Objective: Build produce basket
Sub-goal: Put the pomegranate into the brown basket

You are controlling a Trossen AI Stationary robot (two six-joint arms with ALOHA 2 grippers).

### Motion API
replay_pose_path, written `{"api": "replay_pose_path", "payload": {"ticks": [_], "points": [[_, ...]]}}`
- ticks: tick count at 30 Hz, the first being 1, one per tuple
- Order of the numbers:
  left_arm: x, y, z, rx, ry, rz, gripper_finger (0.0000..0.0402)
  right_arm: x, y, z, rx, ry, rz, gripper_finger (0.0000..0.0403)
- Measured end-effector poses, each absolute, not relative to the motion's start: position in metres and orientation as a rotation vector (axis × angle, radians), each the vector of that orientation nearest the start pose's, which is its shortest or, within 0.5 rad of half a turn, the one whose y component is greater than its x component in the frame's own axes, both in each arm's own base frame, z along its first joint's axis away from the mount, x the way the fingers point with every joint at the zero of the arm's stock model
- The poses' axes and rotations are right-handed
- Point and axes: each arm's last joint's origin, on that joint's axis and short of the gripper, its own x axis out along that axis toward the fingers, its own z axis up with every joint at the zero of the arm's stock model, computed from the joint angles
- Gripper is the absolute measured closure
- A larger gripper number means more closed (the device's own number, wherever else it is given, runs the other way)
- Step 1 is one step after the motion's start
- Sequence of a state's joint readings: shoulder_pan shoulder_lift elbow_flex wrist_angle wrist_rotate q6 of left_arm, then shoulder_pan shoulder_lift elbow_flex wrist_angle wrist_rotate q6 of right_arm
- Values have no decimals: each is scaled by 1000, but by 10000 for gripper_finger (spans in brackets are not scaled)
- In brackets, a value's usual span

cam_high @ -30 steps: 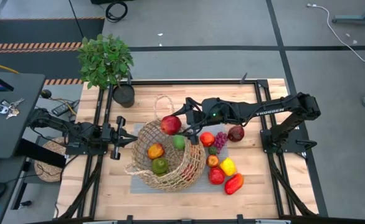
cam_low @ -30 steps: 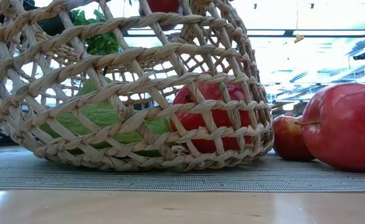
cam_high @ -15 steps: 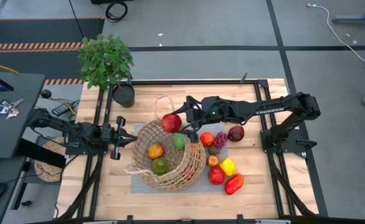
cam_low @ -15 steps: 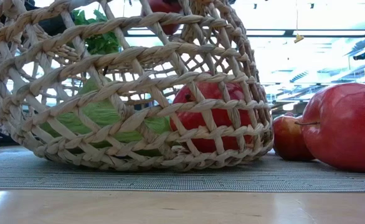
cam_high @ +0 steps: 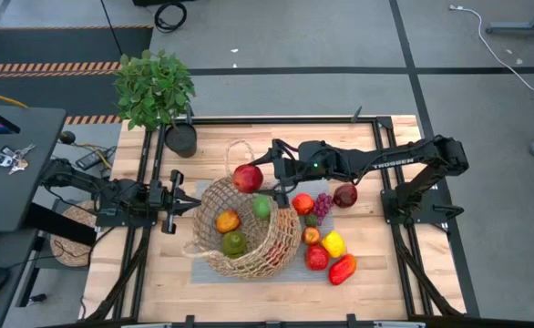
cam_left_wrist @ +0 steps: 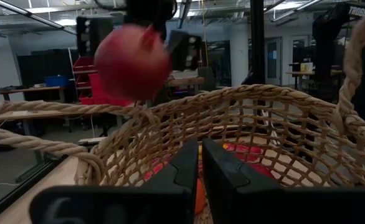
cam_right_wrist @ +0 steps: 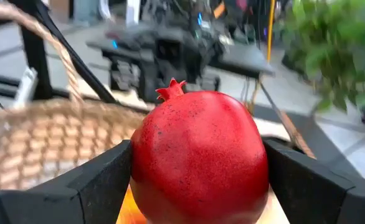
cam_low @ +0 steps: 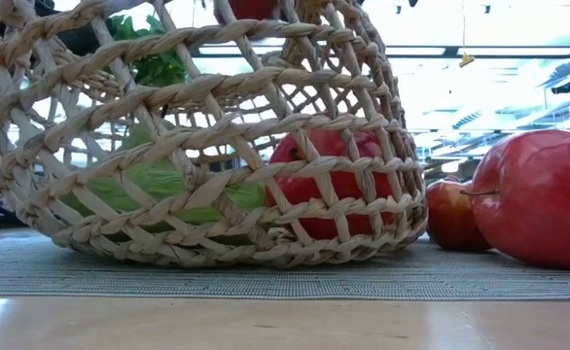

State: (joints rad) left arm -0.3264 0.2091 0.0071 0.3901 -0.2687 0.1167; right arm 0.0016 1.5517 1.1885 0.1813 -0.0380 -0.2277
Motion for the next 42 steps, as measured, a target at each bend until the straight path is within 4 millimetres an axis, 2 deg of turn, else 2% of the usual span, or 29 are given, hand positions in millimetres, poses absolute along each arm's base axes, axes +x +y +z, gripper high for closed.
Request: {"api": "replay_pose_path", "payload": {"ticks": [8, 13, 16, 24, 29, 36, 42], "points": [[105, -27, 186, 61, -183, -47, 366, 362, 18, 335, -249, 4, 96, 53], [105, -27, 186, 61, -183, -47, 373, 361, 25, 343, -348, -79, 83, 53], [105, -27, 186, 61, -183, -47, 373, 361, 30, 341, -511, -69, 64, 53], [105, -27, 186, 61, -183, -47, 366, 358, 53, 335, -1114, -64, 132, 53], [105, -27, 186, 61, -183, -48, 373, 356, 68, 338, -1295, -127, 144, 53], [105, -27, 186, 61, -183, -47, 368, 354, 76, 337, -1313, -112, 129, 53], [105, -27, 186, 61, -183, -47, 368, 356, 69, 340, -1041, -141, 142, 52]]}}
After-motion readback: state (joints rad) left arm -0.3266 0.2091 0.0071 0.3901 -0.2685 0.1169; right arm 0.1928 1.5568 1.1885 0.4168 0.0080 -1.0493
